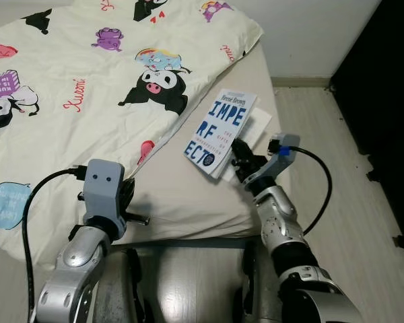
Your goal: Clean up the room
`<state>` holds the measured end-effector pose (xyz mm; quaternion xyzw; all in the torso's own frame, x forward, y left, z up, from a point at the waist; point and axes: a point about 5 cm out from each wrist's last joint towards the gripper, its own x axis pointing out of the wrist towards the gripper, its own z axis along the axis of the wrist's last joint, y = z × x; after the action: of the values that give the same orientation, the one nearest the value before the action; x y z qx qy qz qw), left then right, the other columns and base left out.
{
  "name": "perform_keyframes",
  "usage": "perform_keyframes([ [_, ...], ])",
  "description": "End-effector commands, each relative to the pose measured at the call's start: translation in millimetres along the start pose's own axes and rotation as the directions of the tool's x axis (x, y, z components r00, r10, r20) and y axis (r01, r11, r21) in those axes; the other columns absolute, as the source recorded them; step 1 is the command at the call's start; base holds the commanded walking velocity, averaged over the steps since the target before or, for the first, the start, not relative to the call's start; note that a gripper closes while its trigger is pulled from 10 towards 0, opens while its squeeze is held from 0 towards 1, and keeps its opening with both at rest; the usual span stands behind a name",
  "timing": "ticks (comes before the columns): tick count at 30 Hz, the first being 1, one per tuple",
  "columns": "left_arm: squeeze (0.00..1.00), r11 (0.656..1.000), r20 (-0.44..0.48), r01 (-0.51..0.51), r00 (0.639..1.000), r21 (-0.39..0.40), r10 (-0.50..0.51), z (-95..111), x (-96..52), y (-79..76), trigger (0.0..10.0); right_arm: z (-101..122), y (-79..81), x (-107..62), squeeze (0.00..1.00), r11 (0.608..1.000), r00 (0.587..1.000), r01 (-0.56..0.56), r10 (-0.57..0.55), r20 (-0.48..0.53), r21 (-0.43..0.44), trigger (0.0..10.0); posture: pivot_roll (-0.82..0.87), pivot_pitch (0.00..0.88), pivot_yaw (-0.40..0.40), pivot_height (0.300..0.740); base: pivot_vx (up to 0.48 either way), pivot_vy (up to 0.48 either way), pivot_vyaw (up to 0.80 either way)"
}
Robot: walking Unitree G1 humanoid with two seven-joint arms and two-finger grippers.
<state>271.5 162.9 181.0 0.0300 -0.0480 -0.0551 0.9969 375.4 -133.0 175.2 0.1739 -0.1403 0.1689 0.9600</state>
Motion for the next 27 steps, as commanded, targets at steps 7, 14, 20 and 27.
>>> perform_keyframes([
  [7, 0.0, 1.0, -0.011, -0.028, 1.0, -0.004, 0.027, -8, 1.7, -0.9, 10.0, -4, 4.3, -9.6, 0.0, 0.994, 0.999, -0.036, 0.033, -0.029, -0.106, 10.0, 0.0, 0.274, -0.024, 0.535, 0.0, 0.0, 0.0],
  [14, 0.0, 0.999, -0.001, -0.047, 0.999, 0.005, 0.047, -9, 4.9, 1.0, 10.0, -9, 8.6, -19.8, 0.0, 0.991, 0.997, -0.063, 0.056, -0.059, -0.121, 10.0, 0.0, 0.265, -0.022, 0.545, 0.0, 0.0, 0.0],
  [20, 0.0, 0.999, 0.013, -0.054, 0.998, 0.006, 0.054, -10, 6.9, 2.0, 10.0, -9, 10.4, -22.6, 0.0, 0.989, 0.996, -0.066, 0.057, -0.073, -0.131, 10.0, -0.01, 0.256, -0.023, 0.565, 0.0, 0.0, 0.0],
  [27, 0.0, 0.998, 0.018, -0.061, 0.998, 0.001, 0.061, -12, 8.3, 1.8, 10.0, -10, 12.0, -25.0, 0.0, 0.986, 0.994, -0.073, 0.06, -0.093, -0.147, 10.0, -0.01, 0.248, -0.029, 0.59, 0.0, 0.0, 0.0],
])
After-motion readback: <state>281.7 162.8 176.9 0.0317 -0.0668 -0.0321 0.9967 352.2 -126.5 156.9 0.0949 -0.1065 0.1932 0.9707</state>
